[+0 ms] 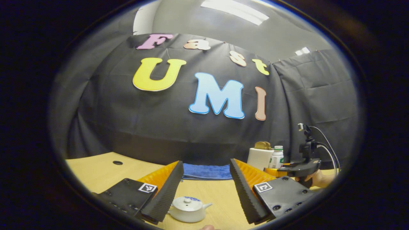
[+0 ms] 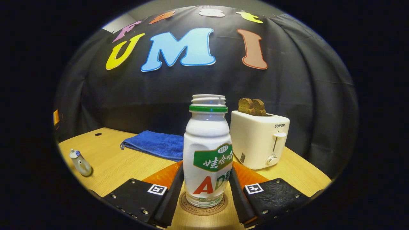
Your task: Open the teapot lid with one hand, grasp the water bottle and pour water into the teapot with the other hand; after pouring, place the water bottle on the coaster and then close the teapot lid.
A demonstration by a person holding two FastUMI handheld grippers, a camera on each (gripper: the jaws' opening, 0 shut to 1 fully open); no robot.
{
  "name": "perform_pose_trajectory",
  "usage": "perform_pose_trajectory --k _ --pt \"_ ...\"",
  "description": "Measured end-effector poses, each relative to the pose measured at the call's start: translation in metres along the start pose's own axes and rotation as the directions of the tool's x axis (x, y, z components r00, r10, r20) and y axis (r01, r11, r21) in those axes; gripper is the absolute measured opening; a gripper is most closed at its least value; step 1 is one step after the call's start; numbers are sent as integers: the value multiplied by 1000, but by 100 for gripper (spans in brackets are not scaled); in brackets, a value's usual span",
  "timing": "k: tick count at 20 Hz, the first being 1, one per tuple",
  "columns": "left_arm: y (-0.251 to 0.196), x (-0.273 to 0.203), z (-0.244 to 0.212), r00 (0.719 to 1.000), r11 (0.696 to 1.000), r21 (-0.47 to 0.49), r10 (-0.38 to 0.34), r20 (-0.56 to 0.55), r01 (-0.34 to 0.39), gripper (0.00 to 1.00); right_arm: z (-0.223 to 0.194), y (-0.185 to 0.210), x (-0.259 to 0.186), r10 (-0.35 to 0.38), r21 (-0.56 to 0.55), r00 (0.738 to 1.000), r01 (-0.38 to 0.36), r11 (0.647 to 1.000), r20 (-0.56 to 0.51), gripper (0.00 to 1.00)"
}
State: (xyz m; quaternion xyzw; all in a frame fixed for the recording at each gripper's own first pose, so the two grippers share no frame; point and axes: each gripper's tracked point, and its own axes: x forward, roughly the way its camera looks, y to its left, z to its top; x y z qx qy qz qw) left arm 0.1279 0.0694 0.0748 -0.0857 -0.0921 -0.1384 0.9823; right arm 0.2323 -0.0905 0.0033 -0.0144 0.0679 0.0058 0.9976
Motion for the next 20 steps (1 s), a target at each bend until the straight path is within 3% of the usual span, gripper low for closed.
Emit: perform_pose_trajectory --k 8,14,20 --pt "1 1 -1 1000 1000 -8 3 -4 -3 97 -4 6 -2 13 -9 1000 -13 1000 -19 74" --pt "1 1 -1 1000 1000 -18 -5 -5 5 97 0 2 -7 -4 -16 1000 4 1000 -16 88" --pt "0 2 -3 1000 1000 -25 -10 -7 9 97 10 6 -20 -2 -37 1000 2 999 0 88"
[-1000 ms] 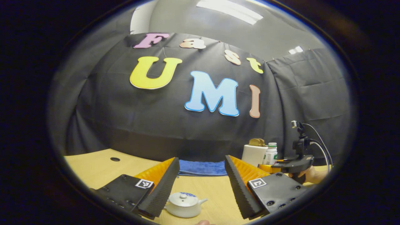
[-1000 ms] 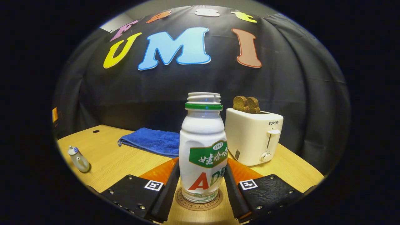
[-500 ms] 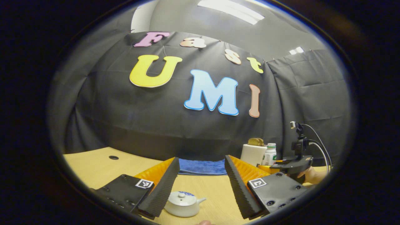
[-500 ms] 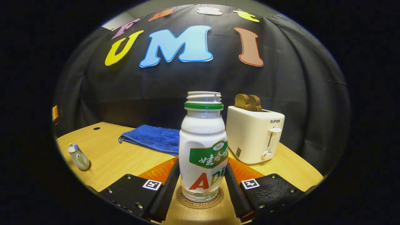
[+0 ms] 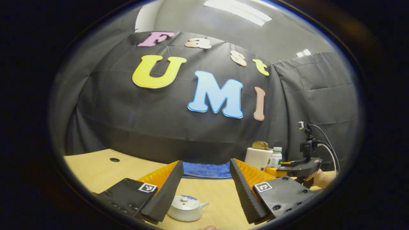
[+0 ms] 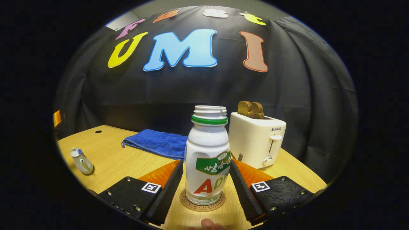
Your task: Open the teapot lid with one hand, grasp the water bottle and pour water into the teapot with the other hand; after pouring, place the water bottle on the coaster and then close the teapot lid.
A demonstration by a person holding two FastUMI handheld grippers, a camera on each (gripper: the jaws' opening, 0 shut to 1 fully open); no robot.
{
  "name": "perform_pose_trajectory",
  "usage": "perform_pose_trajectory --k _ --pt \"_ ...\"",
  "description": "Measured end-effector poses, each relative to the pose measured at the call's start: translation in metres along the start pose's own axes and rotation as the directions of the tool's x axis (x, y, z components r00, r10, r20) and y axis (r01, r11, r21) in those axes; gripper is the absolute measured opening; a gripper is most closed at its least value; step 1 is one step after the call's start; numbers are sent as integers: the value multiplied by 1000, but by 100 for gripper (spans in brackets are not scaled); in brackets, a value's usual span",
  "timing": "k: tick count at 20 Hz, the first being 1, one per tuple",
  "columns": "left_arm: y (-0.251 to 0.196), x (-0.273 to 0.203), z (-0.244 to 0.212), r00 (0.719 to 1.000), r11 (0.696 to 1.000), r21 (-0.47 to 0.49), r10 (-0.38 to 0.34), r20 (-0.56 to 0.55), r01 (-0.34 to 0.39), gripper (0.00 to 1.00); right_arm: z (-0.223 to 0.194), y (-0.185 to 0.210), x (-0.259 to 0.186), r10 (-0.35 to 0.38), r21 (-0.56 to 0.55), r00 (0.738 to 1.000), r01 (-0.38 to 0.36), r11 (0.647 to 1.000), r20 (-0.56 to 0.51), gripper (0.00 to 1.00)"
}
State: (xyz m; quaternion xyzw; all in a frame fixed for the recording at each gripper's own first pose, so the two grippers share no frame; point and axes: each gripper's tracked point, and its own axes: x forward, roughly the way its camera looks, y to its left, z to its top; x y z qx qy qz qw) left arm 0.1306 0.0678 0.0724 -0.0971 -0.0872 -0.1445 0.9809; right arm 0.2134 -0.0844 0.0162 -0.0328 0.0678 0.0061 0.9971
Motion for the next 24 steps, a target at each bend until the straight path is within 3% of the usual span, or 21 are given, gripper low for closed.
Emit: perform_pose_trajectory --k 8,15,19,24 --pt "-2 1 -6 1000 999 44 3 -3 -3 96 10 -2 -36 -21 -30 1000 22 999 24 88" --pt "-34 -8 -15 999 1000 21 -10 -51 11 99 -7 17 -128 -53 -29 998 54 998 35 87" --pt "-51 -56 -21 991 995 37 97 -95 -93 99 -20 51 -172 -45 57 998 42 997 54 88" --pt "-74 -107 -39 975 982 55 185 -120 -179 99 -36 87 -202 -9 60 998 5 998 67 92"
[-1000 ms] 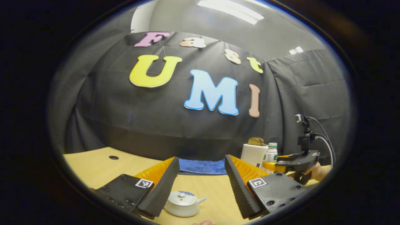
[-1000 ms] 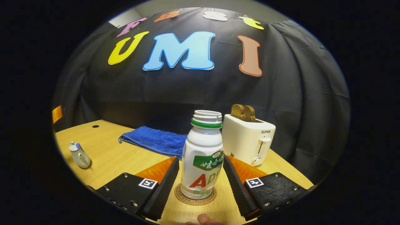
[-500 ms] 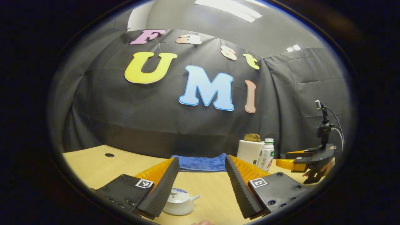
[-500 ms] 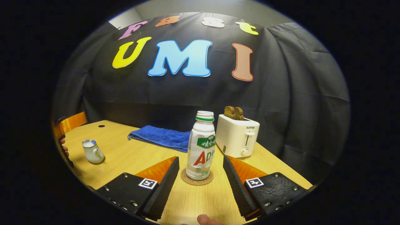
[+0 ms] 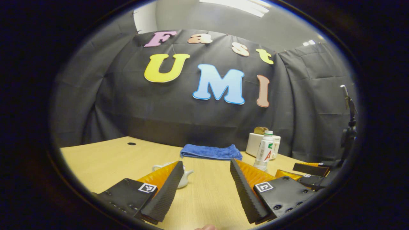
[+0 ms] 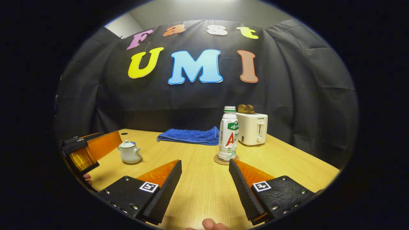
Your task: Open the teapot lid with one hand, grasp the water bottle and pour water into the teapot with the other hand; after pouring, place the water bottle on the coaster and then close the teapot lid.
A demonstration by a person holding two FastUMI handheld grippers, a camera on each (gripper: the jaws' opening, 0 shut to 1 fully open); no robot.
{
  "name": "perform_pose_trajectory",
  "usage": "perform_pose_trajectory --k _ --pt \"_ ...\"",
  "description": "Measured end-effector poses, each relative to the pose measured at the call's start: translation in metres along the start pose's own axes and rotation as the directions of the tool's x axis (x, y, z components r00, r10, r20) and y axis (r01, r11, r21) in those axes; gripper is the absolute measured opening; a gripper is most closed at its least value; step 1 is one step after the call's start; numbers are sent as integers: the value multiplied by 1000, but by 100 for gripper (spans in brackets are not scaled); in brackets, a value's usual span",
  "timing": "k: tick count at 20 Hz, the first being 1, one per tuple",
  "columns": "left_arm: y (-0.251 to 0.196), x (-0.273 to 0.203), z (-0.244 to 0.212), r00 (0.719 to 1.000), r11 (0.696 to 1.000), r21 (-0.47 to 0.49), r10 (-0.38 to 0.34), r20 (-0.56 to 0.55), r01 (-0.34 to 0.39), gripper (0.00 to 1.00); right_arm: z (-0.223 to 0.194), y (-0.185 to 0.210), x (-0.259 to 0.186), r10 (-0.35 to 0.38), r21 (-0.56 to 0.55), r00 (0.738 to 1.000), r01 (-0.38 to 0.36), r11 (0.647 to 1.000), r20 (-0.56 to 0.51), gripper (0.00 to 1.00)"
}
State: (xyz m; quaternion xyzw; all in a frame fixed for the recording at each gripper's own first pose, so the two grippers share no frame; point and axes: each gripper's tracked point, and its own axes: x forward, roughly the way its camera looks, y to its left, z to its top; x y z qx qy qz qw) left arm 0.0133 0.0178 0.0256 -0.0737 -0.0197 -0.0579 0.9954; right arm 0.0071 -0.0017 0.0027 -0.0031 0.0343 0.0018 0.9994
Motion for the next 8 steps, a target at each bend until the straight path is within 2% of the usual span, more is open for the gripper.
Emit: perform_pose_trajectory --k 3,4,6,8 --pt "-5 -13 -19 999 1000 -4 31 -23 -31 99 -20 10 -8 18 36 999 -17 999 -43 92" --pt "-6 -15 -27 998 999 6 41 -48 -41 99 -13 10 -14 15 29 1000 -14 999 -16 95" --pt "-6 -19 -19 997 996 46 75 -18 -74 99 -6 3 -20 -24 24 999 23 999 28 95" --pt "-12 -16 -24 995 989 117 92 -26 -89 99 -4 3 -22 -53 6 997 53 999 62 95"
